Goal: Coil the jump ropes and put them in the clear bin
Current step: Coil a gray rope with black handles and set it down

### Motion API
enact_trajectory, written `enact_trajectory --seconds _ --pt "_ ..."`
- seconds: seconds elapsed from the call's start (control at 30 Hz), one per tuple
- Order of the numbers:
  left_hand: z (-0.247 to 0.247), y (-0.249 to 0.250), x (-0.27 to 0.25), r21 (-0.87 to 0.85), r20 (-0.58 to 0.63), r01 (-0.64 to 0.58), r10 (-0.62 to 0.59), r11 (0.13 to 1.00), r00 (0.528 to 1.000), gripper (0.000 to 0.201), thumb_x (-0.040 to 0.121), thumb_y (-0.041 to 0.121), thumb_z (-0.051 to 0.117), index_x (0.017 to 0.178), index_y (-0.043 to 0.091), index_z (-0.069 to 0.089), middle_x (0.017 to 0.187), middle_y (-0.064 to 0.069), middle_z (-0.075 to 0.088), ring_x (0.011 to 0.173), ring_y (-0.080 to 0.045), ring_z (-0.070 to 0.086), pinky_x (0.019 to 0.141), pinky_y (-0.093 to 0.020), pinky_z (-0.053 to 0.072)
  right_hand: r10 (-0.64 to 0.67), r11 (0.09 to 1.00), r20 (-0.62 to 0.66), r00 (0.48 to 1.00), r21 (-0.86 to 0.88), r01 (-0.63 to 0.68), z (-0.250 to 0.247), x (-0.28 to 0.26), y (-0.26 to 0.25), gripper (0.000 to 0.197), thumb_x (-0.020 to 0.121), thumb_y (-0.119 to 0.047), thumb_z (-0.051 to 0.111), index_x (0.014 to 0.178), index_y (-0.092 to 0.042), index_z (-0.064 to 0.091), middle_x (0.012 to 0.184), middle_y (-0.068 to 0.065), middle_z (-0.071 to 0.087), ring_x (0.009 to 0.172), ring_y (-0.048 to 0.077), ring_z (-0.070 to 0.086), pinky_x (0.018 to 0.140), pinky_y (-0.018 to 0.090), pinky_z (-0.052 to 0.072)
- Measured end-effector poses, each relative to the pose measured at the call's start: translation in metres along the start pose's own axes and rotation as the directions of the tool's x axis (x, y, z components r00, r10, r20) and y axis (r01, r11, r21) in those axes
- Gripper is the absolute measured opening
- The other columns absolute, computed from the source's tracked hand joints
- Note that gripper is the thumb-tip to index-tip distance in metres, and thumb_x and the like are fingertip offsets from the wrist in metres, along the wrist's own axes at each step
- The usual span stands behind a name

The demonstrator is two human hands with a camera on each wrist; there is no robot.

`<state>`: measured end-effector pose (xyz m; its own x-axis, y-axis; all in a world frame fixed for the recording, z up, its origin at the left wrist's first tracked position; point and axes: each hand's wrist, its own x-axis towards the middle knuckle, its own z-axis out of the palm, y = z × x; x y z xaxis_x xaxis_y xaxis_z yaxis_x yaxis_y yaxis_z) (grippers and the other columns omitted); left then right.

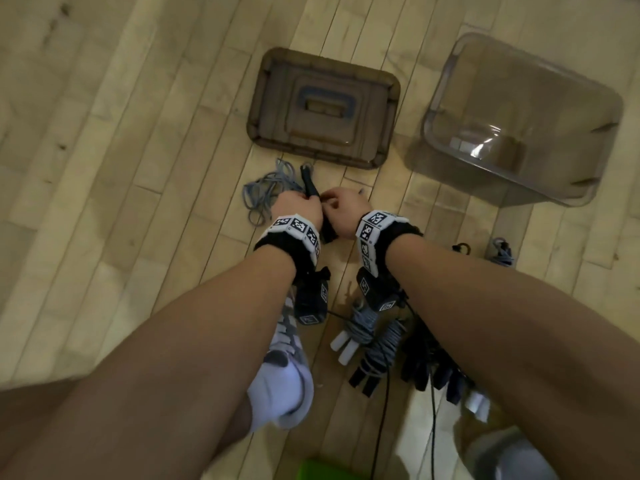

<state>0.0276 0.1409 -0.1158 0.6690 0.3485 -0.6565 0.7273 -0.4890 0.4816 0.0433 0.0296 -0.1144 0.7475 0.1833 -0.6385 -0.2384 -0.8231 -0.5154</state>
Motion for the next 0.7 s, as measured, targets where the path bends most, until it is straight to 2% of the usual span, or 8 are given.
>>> enact_trajectory --seconds 0.13,0.23,0.3,0.43,0.53,0.57,0.63,0.7 --pt "0.002 0.001 0.004 -0.082 0.080 0.038 -0.032 0.996 0.996 0.039 0.100 0.040 0.060 0.082 0.007 0.070 0.077 -0.011 0.065 0.077 -0.029 0.061 0.063 -0.032 0.042 0.019 0.996 0.026 0.999 0.084 -0.021 -0.005 -0.001 0.002 0.037 0.106 -0.030 0.047 0.134 -0.009 0.060 0.123 0.013 0.069 0.108 0.028 0.065 0.085 0.032 0.051" --pt "0.004 0.004 0.004 -0.257 0.170 0.088 -0.045 0.962 0.984 0.040 0.098 0.039 0.064 0.111 0.002 0.073 0.111 -0.018 0.073 0.102 -0.033 0.071 0.088 -0.041 0.058 0.020 0.985 -0.008 1.000 0.169 -0.019 -0.012 -0.011 0.008 0.031 0.105 -0.029 0.049 0.128 -0.009 0.056 0.116 0.013 0.070 0.104 0.029 0.067 0.092 0.042 0.055" --pt "0.004 0.012 -0.008 -0.390 0.230 0.120 -0.030 0.913 0.973 0.042 0.098 0.035 0.066 0.122 0.000 0.068 0.119 -0.016 0.072 0.094 -0.027 0.072 0.083 -0.036 0.061 0.014 0.972 -0.028 1.000 0.234 -0.007 -0.020 -0.023 0.009 0.028 0.104 -0.028 0.049 0.127 -0.011 0.053 0.112 0.014 0.071 0.100 0.031 0.069 0.090 0.047 0.057" --pt "-0.001 0.033 -0.038 -0.510 0.301 0.114 0.053 0.852 0.952 0.043 0.089 0.037 0.077 0.115 0.004 0.071 0.115 -0.017 0.074 0.104 -0.030 0.073 0.087 -0.043 0.062 0.029 0.921 -0.096 0.995 0.389 0.011 -0.046 -0.055 0.014 0.020 0.104 -0.027 0.048 0.120 -0.016 0.051 0.106 0.014 0.071 0.093 0.031 0.071 0.080 0.048 0.061" --pt "-0.010 0.056 -0.075 -0.668 0.331 0.134 0.131 0.732 0.934 0.011 0.095 0.013 0.071 0.096 0.002 0.069 0.085 -0.015 0.075 0.081 -0.028 0.075 0.060 -0.033 0.061 -0.032 0.897 -0.155 0.987 0.430 0.097 -0.068 -0.088 0.018 0.017 0.103 -0.034 0.050 0.115 -0.023 0.049 0.100 0.011 0.071 0.085 0.030 0.072 0.073 0.043 0.062" --pt "-0.013 0.064 -0.087 -0.679 0.320 0.109 0.159 0.726 0.934 0.004 0.096 0.005 0.068 0.095 0.001 0.068 0.082 -0.015 0.073 0.075 -0.025 0.072 0.055 -0.030 0.060 -0.050 0.867 -0.163 0.985 0.483 0.124 -0.075 -0.099 0.020 0.015 0.104 -0.034 0.050 0.113 -0.023 0.048 0.097 0.012 0.071 0.079 0.030 0.074 0.068 0.043 0.062" --pt "-0.017 0.079 -0.114 -0.683 0.282 0.016 0.243 0.730 0.928 0.010 0.093 -0.002 0.069 0.103 -0.003 0.067 0.090 -0.020 0.073 0.077 -0.026 0.071 0.061 -0.030 0.063 -0.065 0.791 -0.169 0.983 0.592 0.154 -0.088 -0.124 0.023 0.005 0.107 -0.027 0.048 0.109 -0.024 0.045 0.086 0.013 0.070 0.064 0.029 0.072 0.063 0.045 0.063" --pt "-0.023 0.093 -0.138 -0.651 0.256 -0.088 0.327 0.754 0.910 0.018 0.090 -0.004 0.072 0.107 -0.005 0.067 0.100 -0.025 0.073 0.082 -0.029 0.074 0.067 -0.030 0.063 -0.075 0.727 -0.187 0.980 0.662 0.182 -0.103 -0.151 0.023 0.005 0.108 -0.021 0.046 0.112 -0.023 0.043 0.077 0.014 0.067 0.061 0.031 0.067 0.066 0.049 0.062"
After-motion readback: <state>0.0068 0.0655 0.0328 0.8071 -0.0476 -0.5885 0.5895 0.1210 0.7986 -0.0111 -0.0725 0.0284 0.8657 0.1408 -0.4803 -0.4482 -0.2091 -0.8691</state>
